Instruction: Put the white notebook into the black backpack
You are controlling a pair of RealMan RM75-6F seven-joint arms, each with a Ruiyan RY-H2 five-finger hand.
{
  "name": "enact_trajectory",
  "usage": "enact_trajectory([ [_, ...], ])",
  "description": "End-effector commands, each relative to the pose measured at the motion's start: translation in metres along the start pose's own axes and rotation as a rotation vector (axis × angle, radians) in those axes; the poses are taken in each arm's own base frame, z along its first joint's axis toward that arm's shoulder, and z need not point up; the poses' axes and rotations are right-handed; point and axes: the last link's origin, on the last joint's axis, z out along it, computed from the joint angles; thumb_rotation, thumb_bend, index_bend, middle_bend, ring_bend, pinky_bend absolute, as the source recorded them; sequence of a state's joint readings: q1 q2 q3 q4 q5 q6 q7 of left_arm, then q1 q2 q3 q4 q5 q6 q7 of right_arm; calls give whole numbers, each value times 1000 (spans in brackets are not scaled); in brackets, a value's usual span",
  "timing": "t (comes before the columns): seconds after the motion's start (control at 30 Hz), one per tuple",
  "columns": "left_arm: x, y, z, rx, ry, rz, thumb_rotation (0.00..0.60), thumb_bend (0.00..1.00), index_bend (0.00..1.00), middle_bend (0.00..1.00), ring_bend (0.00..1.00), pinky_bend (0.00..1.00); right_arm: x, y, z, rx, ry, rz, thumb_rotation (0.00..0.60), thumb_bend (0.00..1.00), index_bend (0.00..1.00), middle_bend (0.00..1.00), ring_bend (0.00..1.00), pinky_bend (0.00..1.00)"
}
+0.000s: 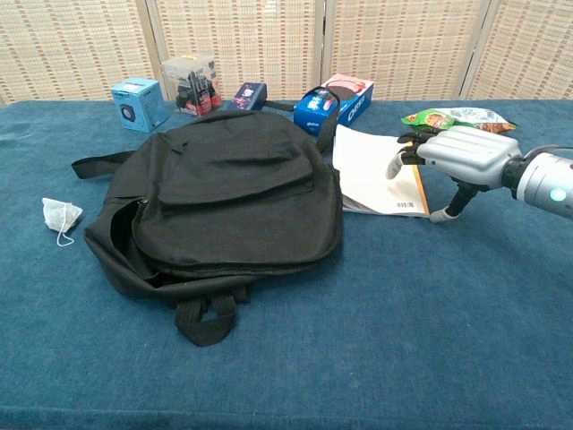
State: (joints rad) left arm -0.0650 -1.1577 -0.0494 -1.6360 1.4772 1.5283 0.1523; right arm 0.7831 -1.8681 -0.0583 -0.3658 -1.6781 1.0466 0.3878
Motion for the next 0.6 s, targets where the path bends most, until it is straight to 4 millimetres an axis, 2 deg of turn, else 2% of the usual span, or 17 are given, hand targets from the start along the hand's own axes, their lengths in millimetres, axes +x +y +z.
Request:
enact_trajectory([
  [0.03, 0, 0, 0, 0, -1, -1, 600, 256, 8, 0, 10, 0, 1, -1, 1, 3, 5, 3, 600, 431, 267, 247, 52, 72],
  [0.6, -3, -1, 1, 1, -8, -2, 600, 256, 8, 0, 10, 0, 2, -3, 6, -10, 29, 32, 600, 476, 293, 271, 79, 72],
])
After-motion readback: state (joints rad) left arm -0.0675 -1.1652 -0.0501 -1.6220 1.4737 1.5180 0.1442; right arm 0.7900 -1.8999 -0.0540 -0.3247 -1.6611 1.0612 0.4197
